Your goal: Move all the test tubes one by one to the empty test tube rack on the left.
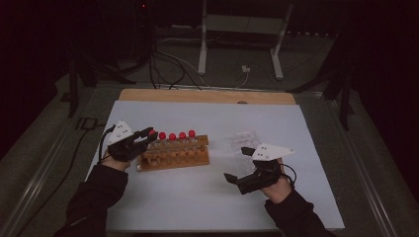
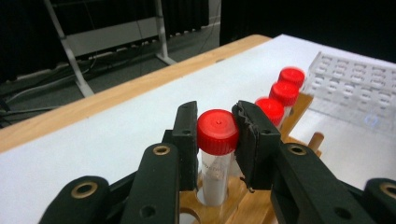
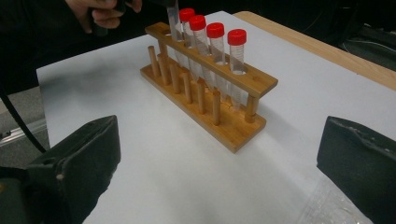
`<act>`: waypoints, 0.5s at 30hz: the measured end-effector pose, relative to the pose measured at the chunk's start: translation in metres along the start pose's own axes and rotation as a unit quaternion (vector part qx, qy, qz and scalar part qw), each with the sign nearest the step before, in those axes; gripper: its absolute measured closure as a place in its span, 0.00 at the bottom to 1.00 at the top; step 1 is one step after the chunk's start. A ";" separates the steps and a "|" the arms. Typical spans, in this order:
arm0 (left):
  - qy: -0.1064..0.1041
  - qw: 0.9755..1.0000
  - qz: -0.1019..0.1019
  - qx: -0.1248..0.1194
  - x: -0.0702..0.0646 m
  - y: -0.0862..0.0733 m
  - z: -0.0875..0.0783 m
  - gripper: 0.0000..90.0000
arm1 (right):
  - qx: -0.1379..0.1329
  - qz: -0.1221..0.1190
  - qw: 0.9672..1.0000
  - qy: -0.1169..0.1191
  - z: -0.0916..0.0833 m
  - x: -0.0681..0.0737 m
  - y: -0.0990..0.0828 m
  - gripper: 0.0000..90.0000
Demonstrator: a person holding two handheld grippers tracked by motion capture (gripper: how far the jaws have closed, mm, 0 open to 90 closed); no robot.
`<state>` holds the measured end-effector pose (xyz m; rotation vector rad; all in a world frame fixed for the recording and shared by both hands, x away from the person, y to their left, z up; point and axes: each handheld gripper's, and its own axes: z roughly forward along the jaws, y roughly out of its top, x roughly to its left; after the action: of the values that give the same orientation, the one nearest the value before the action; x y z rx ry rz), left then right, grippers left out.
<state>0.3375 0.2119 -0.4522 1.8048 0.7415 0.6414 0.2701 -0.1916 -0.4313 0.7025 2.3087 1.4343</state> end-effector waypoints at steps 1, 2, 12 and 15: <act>0.000 1.000 -0.001 0.003 0.000 -0.001 0.001 0.80 | 0.001 -0.001 1.000 0.000 0.000 0.000 0.000 0.00; 0.000 1.000 -0.001 0.005 -0.001 -0.002 0.002 0.80 | 0.001 -0.001 1.000 0.000 0.000 0.000 0.000 0.00; -0.003 1.000 0.001 0.028 -0.002 -0.008 0.005 0.78 | 0.001 -0.002 1.000 0.002 0.000 0.000 0.000 0.00; -0.011 0.999 -0.003 0.042 -0.003 -0.007 0.001 0.62 | 0.003 -0.004 1.000 0.003 0.000 0.001 0.000 0.00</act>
<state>0.3356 0.2110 -0.4593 1.8831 0.7686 0.5947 0.2693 -0.1914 -0.4309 0.6907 2.3185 1.4281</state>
